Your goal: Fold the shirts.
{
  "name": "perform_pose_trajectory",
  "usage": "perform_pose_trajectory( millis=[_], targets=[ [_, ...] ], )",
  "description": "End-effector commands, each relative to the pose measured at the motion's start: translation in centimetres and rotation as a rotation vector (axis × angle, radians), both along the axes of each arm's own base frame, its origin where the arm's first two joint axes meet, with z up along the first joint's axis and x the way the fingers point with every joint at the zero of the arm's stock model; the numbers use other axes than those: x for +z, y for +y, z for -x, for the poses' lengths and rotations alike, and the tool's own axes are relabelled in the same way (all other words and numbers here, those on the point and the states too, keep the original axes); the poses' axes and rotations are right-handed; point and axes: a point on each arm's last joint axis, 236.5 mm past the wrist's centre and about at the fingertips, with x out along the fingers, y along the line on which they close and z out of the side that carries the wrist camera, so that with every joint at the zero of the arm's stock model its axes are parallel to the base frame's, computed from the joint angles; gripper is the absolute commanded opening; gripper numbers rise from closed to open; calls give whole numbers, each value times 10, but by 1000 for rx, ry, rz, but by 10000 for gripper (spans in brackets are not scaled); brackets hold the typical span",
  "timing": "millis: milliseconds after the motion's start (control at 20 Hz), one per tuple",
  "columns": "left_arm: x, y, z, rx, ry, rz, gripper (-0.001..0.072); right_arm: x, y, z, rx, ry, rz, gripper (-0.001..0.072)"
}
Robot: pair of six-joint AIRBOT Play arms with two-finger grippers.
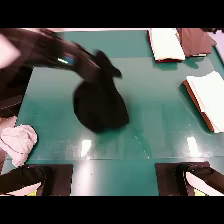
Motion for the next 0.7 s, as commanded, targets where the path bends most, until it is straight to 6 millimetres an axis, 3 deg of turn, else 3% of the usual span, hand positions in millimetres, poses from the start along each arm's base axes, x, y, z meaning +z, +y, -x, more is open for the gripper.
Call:
perform_pose_trajectory(
  millis=[0,50,150,250,300,400,500,650],
  targets=[
    [-38,-100,25,-203,60,76,591,13,5,-2,28,1,24,23],
    [-41,-104,15,-188,50,87,600,12,5,-2,35,9,32,23],
    [-44,-76,-18,-91,55,68,600,8,7,-3,48,32,45,23],
    [-61,-10,-57,62,141,3,600,4,8,-3,54,49,51,23],
    [-76,33,-75,164,218,-28,600,2,8,-3,56,54,54,23],
    [-109,104,-93,327,375,-48,600,2,8,-3,56,54,54,23],
    [-148,142,-89,401,545,-24,601,2,8,-3,55,55,54,23],
    [-214,152,-59,415,756,-24,601,2,8,-3,56,55,54,22]
  ],
)
